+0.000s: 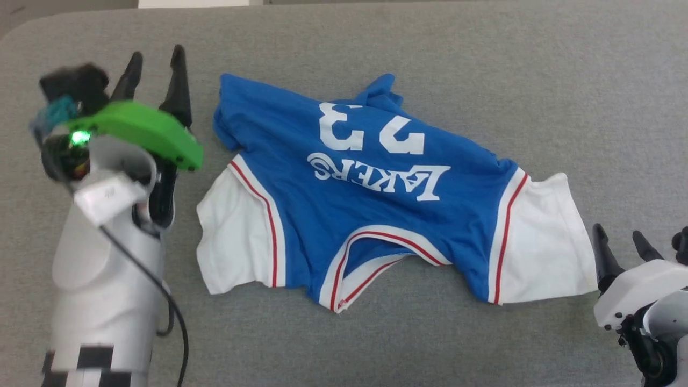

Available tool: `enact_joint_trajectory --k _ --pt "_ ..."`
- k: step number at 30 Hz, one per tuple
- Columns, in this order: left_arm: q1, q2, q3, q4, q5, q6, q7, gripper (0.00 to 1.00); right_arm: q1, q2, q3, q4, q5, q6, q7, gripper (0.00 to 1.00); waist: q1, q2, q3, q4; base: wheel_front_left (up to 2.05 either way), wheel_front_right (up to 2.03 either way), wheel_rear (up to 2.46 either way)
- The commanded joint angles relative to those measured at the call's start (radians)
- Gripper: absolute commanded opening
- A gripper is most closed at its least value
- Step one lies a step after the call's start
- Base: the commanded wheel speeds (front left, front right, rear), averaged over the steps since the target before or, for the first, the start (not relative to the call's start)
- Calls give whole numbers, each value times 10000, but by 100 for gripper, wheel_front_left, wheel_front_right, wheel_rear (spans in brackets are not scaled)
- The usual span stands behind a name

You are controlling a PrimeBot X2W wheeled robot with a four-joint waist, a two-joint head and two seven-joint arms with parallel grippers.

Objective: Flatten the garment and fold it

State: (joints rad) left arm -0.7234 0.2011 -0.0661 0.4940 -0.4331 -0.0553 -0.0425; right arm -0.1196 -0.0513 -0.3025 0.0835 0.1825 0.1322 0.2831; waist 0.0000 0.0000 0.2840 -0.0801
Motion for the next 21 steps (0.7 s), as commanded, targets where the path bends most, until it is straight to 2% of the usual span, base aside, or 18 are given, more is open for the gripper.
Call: enact_joint_trajectory --k 1,2,3,8,12,19,20,21 --pt "623 112 30 -322 84 -6 -354 100 116 10 27 -58 -143 -15 163 100 0 0 -237 220 0 0 0" --pt "1027 134 82 -681 136 63 -675 100 191 10 37 -69 -330 -15 416 100 0 0 -299 286 0 0 0" --pt "2168 120 131 -1597 318 267 -1380 100 380 10 35 -98 -777 -15 1321 100 0 0 -450 482 0 0 0" --pt "4083 -115 322 -3058 511 697 -1983 100 700 10 239 -251 -1248 -15 3014 100 0 0 -581 858 0 0 0" --pt "5210 -331 425 -3758 466 938 -2057 100 940 11 357 -374 -1170 -15 3775 100 0 0 -550 1084 0 0 0" --pt "5897 -467 367 -4210 305 1040 -1906 100 1057 11 514 206 -1185 -15 4503 100 0 0 -489 1309 0 0 0" --pt "5928 -469 337 -4228 282 1028 -1852 100 1038 11 545 268 -1176 -15 4574 82 0 0 -493 1327 0 0 0" --pt "5940 -469 314 -4254 275 1025 -1832 100 1012 11 601 293 -1159 -15 4591 0 0 0 -501 1344 0 0 0"
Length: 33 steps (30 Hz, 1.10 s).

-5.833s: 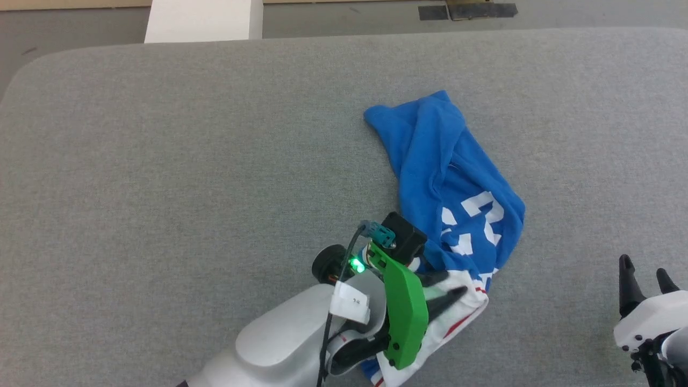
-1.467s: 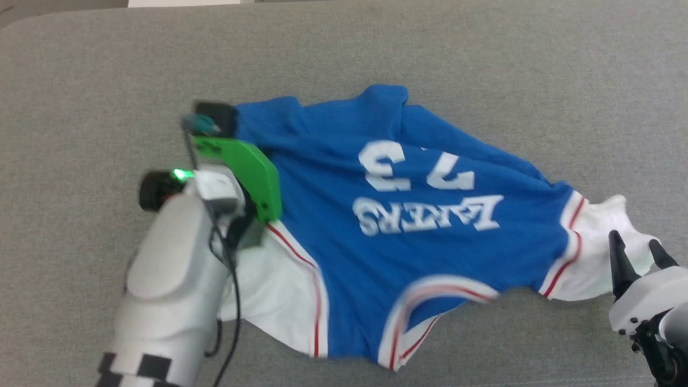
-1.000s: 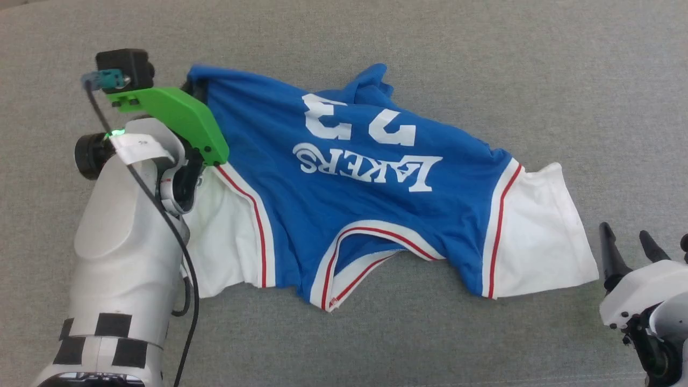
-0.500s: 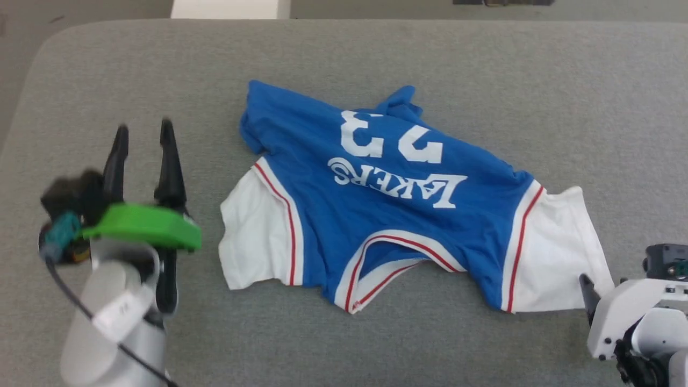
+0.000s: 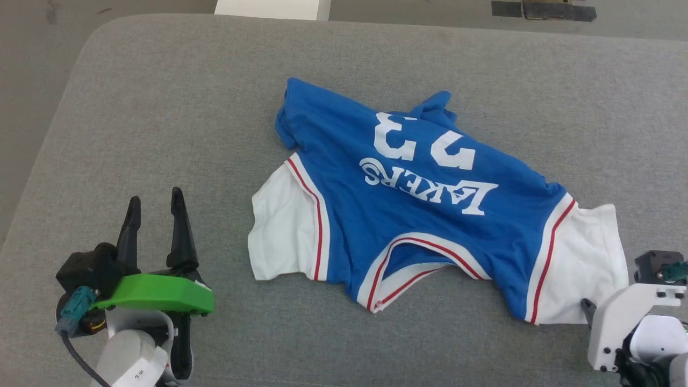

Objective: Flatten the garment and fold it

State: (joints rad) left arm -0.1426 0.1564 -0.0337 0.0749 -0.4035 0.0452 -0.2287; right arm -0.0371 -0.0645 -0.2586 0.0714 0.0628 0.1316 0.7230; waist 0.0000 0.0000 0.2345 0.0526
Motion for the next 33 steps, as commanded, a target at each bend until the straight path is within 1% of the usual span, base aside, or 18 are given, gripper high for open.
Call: enact_joint_trajectory --k 1,5,7,9,10,14,16,18,20,23,26,31,33 --pt "145 -21 -39 -64 -37 4 75 100 170 143 223 430 75 -9 234 0 0 0 -22 22 0 0 0" --pt "174 -4 -130 -43 -131 22 450 100 65 143 230 226 299 -9 140 0 0 0 -152 -29 0 0 0" --pt "207 -40 -249 -61 -276 136 1197 100 60 143 189 58 367 -9 92 0 0 0 -230 -54 0 0 0" --pt "223 -49 -478 -164 -455 264 2368 100 72 143 157 -125 446 -9 64 0 0 0 -282 -76 0 0 0" --pt "271 -27 -654 -166 -584 389 3341 100 87 143 148 -210 464 -9 52 0 0 0 -307 -87 0 0 0" --pt "209 243 -1446 -731 -776 443 6098 100 133 143 156 -366 533 -9 69 0 0 0 -308 -126 0 0 0" --pt "179 304 -1895 -1035 -864 382 7188 100 163 143 131 -388 587 -9 58 0 0 0 -273 -138 0 0 0" --pt "81 411 -2273 -1235 -805 262 7832 100 194 143 133 -370 649 -9 42 0 0 0 -210 -160 0 0 0" --pt "-61 455 -2474 -1237 -743 203 8117 100 205 143 160 -343 746 -9 17 0 0 0 -132 -197 0 0 0" --pt "-350 470 -2649 -887 -628 125 8216 100 192 143 177 -320 801 -9 -41 0 0 0 -21 -246 0 0 0" --pt "-713 429 -2659 -162 -551 162 8165 100 120 143 138 -334 809 -9 -208 0 0 0 128 -315 0 0 0" --pt "-1259 354 -2598 1019 -391 346 7971 100 42 143 117 -231 894 -9 -457 0 0 0 342 -456 0 0 0" --pt "-1364 346 -2678 1411 -402 304 8104 100 46 143 124 -172 942 -9 -518 0 0 0 393 -512 0 0 0"
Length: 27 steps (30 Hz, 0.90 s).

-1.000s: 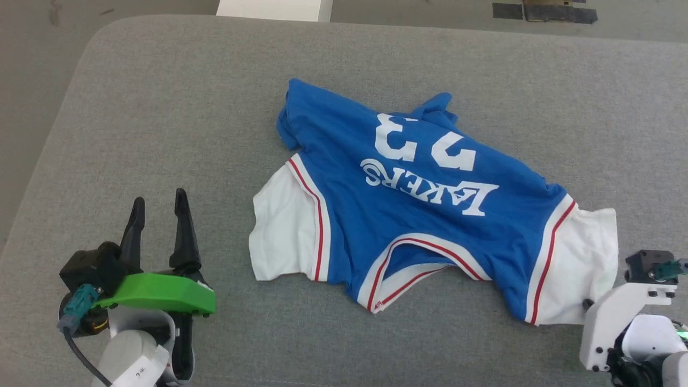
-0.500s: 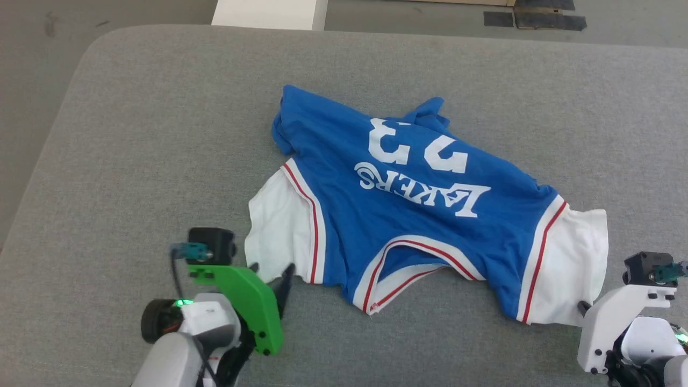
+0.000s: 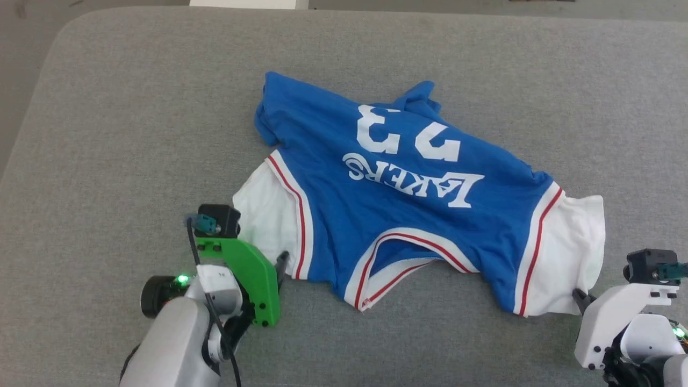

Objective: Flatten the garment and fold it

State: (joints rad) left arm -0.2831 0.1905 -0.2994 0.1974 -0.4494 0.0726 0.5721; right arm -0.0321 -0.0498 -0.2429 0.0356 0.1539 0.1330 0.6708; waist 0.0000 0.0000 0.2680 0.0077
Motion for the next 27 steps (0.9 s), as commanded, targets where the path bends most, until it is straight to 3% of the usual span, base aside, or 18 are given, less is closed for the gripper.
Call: enact_joint_trajectory --k 1,2,4,8,13,20,27 --pt "26 -24 -57 363 -23 -21 215 85 1 -5 -28 216 50 -23 -35 0 0 0 79 -93 0 0 0" --pt "20 -4 -111 484 -40 -74 313 30 3 -5 -25 247 69 -23 -57 0 0 0 95 -118 0 0 0" --pt "81 -29 -164 703 -242 -226 537 0 -4 -5 -22 332 119 -23 -125 0 0 0 107 -169 0 0 0" --pt "246 -97 71 597 -716 -367 488 0 -9 -5 -33 463 168 -23 -224 0 0 0 70 -210 0 0 0" --pt "420 -305 1082 -255 -1705 -327 -181 0 -96 -5 -126 394 509 -23 -401 0 0 0 -188 -127 0 0 0" --pt "-91 -377 2381 -2258 -2964 -507 -772 0 -827 -5 -281 -589 1932 -23 -659 0 0 0 -959 124 0 0 0" --pt "-1595 -440 2771 -2989 -3469 -546 -809 0 -2276 -5 -524 -1756 4009 -23 -645 0 0 0 -1788 318 0 0 0"
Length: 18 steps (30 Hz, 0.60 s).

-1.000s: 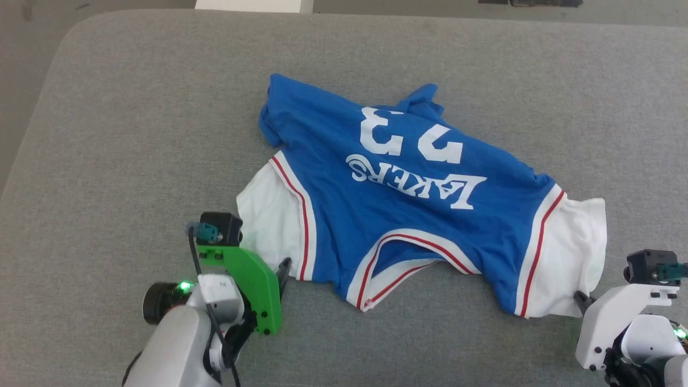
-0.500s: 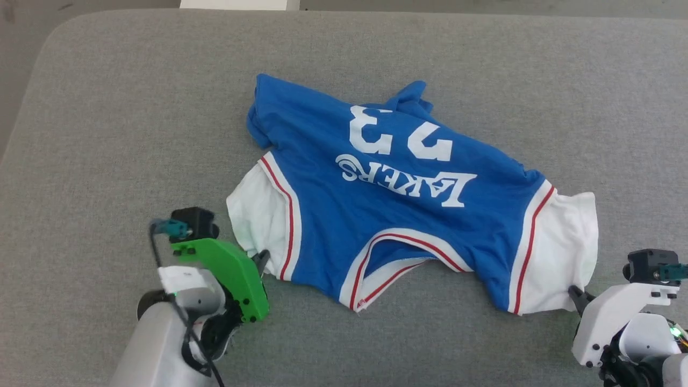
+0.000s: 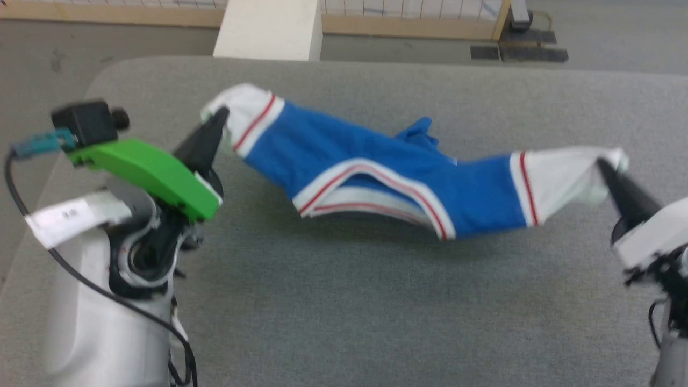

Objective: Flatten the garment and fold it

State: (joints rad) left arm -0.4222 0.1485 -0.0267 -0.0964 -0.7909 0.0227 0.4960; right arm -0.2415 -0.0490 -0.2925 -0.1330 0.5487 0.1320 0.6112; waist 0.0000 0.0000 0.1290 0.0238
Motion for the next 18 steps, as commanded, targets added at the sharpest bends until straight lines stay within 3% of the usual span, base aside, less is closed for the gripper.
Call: enact_joint_trajectory --k 1,11,18 --pt "-506 16 57 -73 -23 -63 -74 0 -479 -12 -99 -187 312 -13 -33 0 0 0 -510 162 0 0 0" --pt "-3012 426 130 114 639 -40 -493 0 -3267 -12 -560 -234 1651 -13 222 0 0 0 -1117 64 0 0 0" --pt "-4439 848 480 944 696 23 -519 0 -5265 -12 -864 549 1126 -13 -276 0 0 0 -976 -48 0 0 0"
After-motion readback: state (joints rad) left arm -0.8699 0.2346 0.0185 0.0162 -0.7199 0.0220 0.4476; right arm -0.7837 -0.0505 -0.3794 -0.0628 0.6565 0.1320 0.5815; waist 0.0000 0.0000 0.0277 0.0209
